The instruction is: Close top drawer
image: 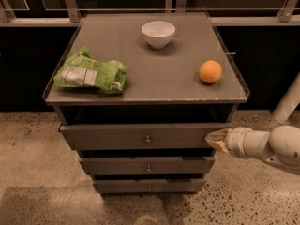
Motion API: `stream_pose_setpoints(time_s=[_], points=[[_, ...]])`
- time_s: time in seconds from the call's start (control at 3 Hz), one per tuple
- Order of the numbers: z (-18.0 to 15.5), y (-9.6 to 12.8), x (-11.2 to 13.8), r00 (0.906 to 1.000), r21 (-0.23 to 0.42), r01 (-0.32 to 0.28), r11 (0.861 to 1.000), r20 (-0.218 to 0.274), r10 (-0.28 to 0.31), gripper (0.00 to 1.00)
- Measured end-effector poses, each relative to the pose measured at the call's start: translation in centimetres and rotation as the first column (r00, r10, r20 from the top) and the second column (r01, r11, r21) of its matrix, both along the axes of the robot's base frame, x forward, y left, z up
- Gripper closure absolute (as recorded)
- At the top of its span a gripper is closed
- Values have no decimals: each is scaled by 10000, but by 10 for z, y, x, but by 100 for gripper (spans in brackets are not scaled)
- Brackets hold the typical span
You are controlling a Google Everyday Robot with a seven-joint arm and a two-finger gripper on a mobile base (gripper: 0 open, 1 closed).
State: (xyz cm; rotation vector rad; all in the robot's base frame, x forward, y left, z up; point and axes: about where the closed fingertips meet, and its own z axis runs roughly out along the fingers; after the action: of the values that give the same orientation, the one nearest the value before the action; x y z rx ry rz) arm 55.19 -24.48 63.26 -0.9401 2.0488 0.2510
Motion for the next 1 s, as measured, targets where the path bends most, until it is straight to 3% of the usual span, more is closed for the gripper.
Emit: stream_pose_setpoints(time_s=[0.33, 0.67, 1.0], points=[[5, -44, -56, 9890, -59, 1267, 9919, -763, -1268, 100], [19, -67, -141, 9578, -884, 2043, 9749, -1877, -2177, 100], [54, -67, -149, 9600, -1271, 2197, 9673, -1483, -2375, 82]])
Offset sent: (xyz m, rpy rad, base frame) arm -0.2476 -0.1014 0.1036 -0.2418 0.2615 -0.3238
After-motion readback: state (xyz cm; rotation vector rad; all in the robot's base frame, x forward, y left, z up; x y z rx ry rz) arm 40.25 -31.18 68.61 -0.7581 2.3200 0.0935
